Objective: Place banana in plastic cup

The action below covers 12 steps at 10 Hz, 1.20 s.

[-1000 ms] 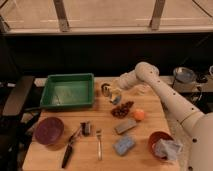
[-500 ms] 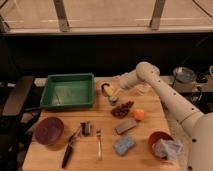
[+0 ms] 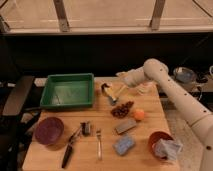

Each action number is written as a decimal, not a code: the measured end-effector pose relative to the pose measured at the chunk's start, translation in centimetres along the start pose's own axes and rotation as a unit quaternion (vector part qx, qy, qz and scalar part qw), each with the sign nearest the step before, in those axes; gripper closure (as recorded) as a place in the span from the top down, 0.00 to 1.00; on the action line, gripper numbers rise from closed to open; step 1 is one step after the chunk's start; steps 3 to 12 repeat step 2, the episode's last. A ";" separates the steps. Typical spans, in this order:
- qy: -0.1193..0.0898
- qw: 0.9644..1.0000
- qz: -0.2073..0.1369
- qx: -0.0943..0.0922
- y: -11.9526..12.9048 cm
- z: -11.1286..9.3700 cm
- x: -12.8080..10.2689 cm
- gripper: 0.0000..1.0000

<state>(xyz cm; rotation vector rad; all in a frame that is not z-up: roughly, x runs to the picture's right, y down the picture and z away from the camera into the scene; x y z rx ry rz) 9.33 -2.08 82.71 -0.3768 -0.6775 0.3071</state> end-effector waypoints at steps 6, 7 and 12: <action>0.006 1.000 -0.005 0.000 0.4 -2.3 0.2 0.80; 0.006 1.000 -0.005 0.000 0.4 -2.3 0.2 0.80; 0.006 1.000 -0.005 0.000 0.4 -2.3 0.2 0.80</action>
